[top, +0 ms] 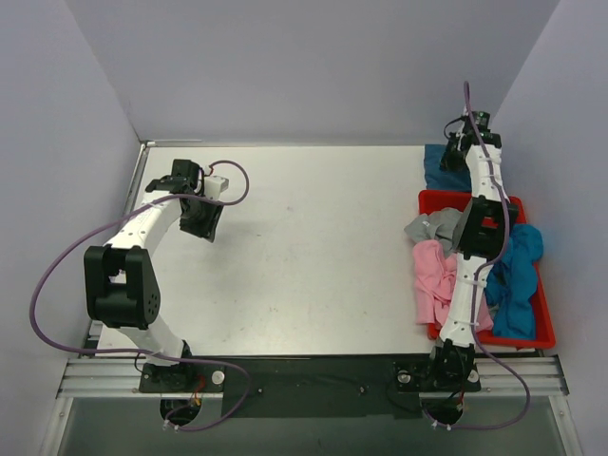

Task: Fold and stack the t-shirts
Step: Smooth out wrinkles on the folded tshirt

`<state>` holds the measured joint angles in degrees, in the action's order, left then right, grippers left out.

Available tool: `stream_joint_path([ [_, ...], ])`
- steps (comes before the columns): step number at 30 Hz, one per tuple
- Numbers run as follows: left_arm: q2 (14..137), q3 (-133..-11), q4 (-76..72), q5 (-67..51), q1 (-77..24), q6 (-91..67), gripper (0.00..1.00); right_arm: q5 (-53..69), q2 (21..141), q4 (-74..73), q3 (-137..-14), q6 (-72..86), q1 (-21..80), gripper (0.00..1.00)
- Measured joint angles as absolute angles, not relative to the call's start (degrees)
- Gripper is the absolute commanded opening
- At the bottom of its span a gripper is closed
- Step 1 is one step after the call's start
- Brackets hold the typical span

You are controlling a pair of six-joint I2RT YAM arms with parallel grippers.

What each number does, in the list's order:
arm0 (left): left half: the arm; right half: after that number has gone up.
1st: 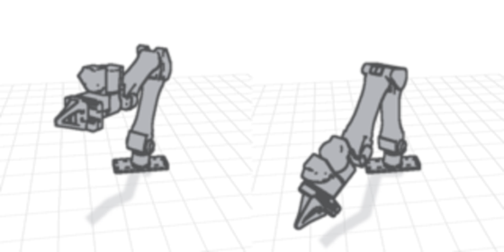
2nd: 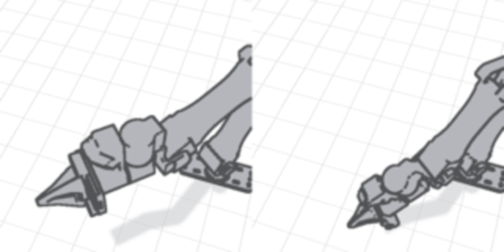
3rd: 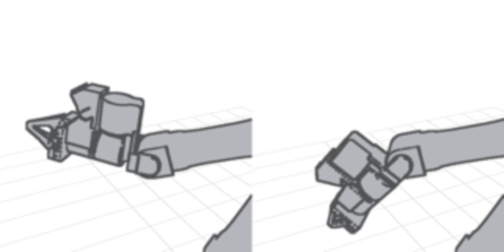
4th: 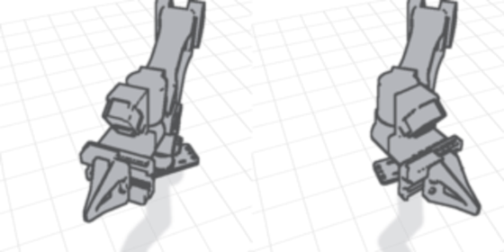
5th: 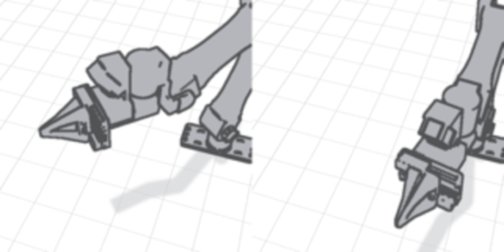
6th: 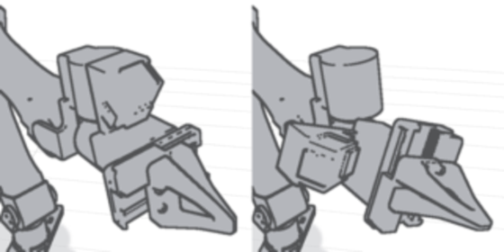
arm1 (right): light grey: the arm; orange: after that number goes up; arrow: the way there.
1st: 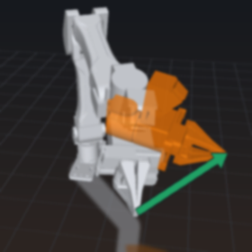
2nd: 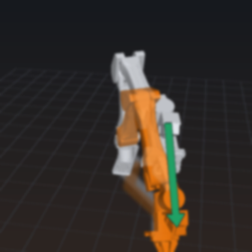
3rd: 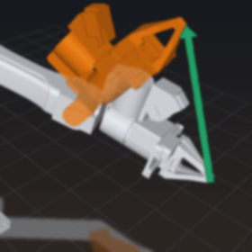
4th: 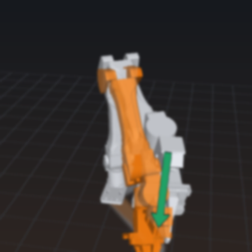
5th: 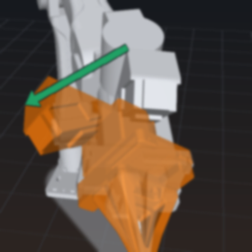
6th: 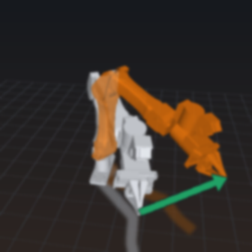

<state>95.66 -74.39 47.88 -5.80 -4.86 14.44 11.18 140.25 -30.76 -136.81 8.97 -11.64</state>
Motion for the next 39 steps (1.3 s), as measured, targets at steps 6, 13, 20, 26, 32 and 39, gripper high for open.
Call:
stream_joint_path([
  [6, 95.7, -74.4, 47.8, -5.8, -4.9, 14.5, 0.49, 12.8, 148.6, -33.6, -136.0, 11.9, -13.5, 0.00],
  [13, 95.7, -74.4, 47.7, -5.8, -4.9, 14.5, 0.49, 14.0, 147.0, -35.6, -134.2, 8.8, -13.9, 0.00],
  [20, 95.4, -73.8, 47.0, -5.9, -4.8, 14.5, 0.49, 14.7, 139.0, -37.8, -129.2, 3.7, -11.9, 0.00],
  [26, 94.8, -73.0, 46.8, -6.4, -4.8, 14.5, 0.49, 15.2, 128.2, -36.0, -126.6, 2.0, -9.3, 0.00],
  [32, 91.2, -71.8, 46.1, -6.5, -4.8, 14.7, 0.49, 16.6, 127.2, -35.1, -120.2, 1.3, -7.4, 0.00],
  [39, 89.0, -70.8, 46.0, -6.8, -4.8, 14.9, 0.49, 16.0, 130.3, -34.7, -112.6, -0.3, -7.0, 0.00],
])
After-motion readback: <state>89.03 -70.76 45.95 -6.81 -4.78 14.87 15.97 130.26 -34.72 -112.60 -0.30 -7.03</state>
